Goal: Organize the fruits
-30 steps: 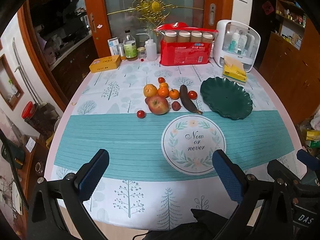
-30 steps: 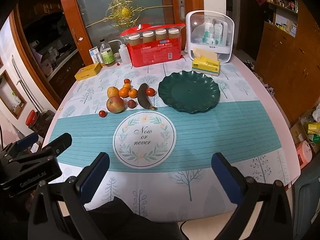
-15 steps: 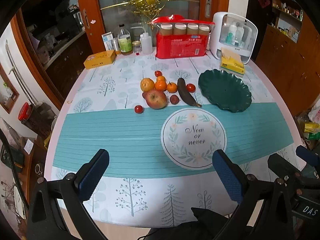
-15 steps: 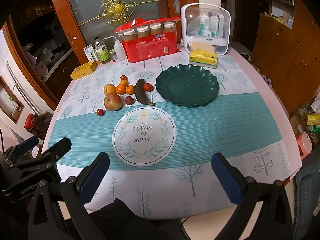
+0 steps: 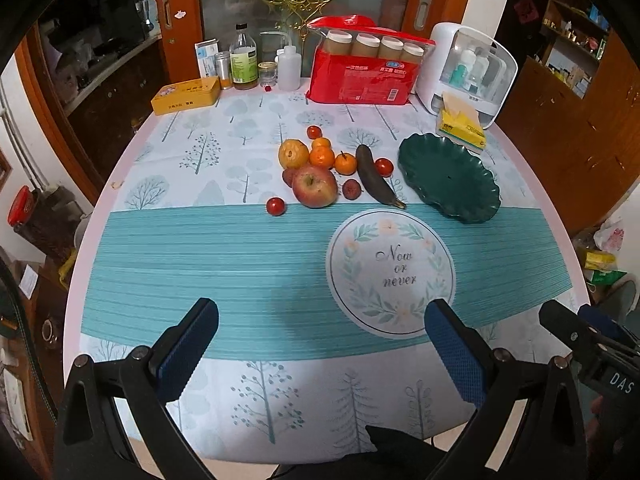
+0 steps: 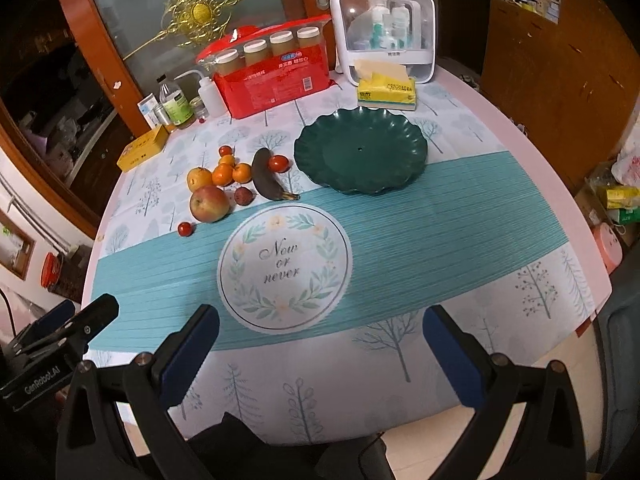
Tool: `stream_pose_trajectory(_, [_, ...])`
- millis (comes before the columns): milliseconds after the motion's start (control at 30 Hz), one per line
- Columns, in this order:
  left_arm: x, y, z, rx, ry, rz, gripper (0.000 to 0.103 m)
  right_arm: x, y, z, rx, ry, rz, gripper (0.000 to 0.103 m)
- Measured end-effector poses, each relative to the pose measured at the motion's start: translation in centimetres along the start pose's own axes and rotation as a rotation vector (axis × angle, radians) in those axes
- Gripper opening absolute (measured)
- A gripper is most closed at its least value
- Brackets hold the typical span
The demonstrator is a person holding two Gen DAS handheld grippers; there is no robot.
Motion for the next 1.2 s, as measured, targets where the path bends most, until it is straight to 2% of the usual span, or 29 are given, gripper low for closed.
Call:
stream_pose_trajectory(267, [-1.1,3.2,2.7,-0.009,0.040,-0.053,0.102,0.6,1.5,1.3,-0.018,-0.001,-0.005,0.102])
stream_pose_trajectory(633, [-2.6,6.3,7.1,-0.104,0.126,-0.071,0.102,-0.4,4.7,3.1,-0.044,-0.032,-0.145,0.102])
stream_pose_trajectory(767, [-3.3,6.7,8.5,-0.125,0.155,-0.060,0.102,-1.7,5.6,4.3,-0.052,-0.049,-0.183,0.102])
stream_pose_trajectory(933, [-4.8,7.6,11.1,-0.143,0.207,-0.105,0.102,-4.3,6.7,6.0,-0.079,-0.070,-0.224,0.102])
stream_pose_trajectory(1200, [-7.6,8.9,15.6,-0.163,0.238,-0.131,0.102,-8.8,8.5,9.6,-0.107,-0.133,-0.289,0.102])
Point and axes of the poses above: each gripper's, at about its wrist camera, not at the fingertips, and z roughly the way its jaws point, y to its left, x to its underside, the point moved 1 cm from there along z, roughly the way its jaws point, and after that the axes turned 7 degrees about z, right-handed, at the moved point
